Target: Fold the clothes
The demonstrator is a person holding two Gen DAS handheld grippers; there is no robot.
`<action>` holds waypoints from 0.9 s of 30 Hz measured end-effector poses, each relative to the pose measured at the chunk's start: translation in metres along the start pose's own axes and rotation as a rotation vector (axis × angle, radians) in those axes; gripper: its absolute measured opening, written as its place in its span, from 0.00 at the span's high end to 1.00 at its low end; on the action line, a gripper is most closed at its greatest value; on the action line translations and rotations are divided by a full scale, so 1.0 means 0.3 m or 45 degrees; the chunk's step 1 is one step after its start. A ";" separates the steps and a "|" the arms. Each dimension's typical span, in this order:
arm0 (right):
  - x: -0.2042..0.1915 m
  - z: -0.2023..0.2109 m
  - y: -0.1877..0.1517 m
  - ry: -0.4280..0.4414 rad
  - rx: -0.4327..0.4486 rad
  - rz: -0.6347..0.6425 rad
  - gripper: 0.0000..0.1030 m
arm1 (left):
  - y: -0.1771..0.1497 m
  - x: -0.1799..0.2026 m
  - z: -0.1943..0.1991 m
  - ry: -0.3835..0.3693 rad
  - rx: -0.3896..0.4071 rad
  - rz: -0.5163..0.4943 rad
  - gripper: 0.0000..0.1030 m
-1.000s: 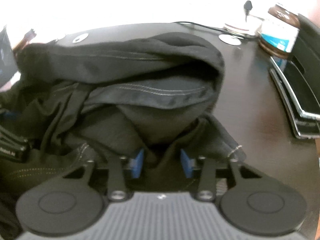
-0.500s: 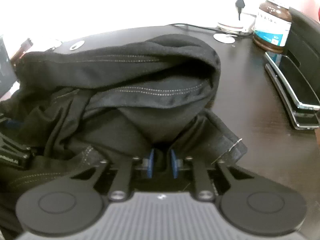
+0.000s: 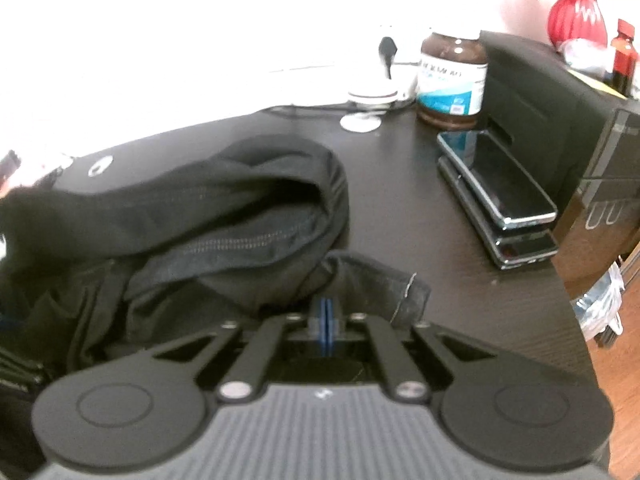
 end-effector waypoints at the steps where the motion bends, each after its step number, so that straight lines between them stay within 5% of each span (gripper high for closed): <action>1: 0.001 0.006 0.003 -0.001 0.006 -0.005 0.98 | 0.001 0.003 -0.001 0.000 0.000 0.000 0.00; 6: 0.038 0.008 0.027 0.076 -0.050 -0.140 0.95 | -0.010 -0.005 -0.011 -0.003 0.002 -0.003 0.00; 10: 0.105 0.021 0.043 0.178 -0.094 -0.345 0.71 | -0.014 -0.015 -0.010 -0.006 0.005 -0.009 0.00; 17: 0.239 0.017 0.008 0.236 -0.114 -0.650 0.67 | -0.035 -0.039 -0.015 -0.010 0.006 -0.019 0.00; 21: 0.251 -0.025 -0.034 0.247 -0.166 -0.720 0.64 | -0.046 -0.056 -0.012 -0.008 0.003 -0.016 0.00; 23: 0.257 -0.045 -0.055 0.253 -0.193 -0.755 0.50 | -0.053 -0.066 -0.014 -0.008 0.004 -0.014 0.00; 27: 0.245 -0.085 -0.081 0.297 -0.225 -0.819 0.45 | -0.049 -0.069 -0.020 -0.005 0.004 -0.011 0.00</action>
Point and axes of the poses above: each gripper's, at about its wrist camera, not at the fingertips, and z roughly against the way its jaws point, x to its right, y to its top, the point moved 2 cm from there along -z, roughly the way its jaws point, and after that the axes turned 5 degrees about -z, right-handed, at the moved point
